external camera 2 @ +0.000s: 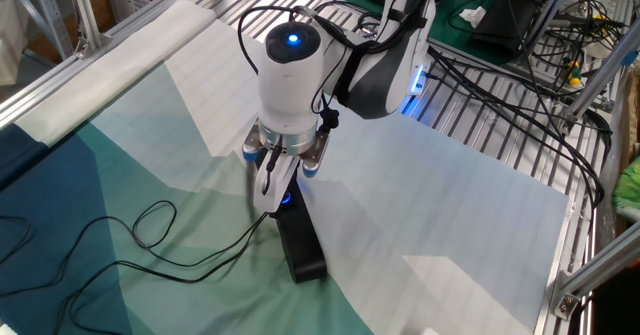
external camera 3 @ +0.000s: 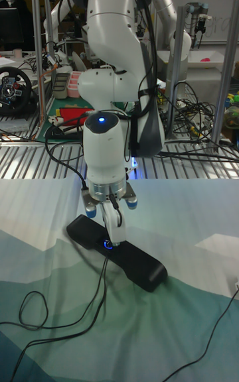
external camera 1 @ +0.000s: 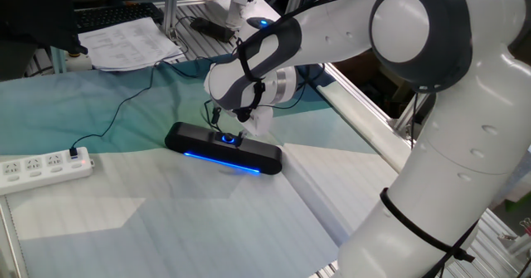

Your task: Turn the knob to decrease the volume of the speaker

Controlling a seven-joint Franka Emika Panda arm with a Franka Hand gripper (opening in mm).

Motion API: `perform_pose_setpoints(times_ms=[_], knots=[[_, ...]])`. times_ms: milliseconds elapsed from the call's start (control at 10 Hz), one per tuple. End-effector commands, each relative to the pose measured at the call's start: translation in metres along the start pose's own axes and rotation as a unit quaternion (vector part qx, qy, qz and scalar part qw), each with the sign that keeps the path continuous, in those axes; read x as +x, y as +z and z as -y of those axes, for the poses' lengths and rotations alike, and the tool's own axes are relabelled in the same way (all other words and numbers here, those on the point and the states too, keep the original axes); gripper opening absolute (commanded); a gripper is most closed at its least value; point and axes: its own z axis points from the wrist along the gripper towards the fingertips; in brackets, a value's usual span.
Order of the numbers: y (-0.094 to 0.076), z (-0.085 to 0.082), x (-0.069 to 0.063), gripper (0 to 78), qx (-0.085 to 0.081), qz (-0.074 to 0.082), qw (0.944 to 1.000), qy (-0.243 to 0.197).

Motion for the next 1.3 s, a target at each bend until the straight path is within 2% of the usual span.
perform_pose_setpoints(times_ms=[100, 1300], knots=[[0.0003, -0.0011, -0.0011, 77.4, -0.003, -0.002, 1.0000, 0.001], [0.0063, -0.0002, -0.0034, 77.4, -0.005, 0.002, 1.0000, 0.001]])
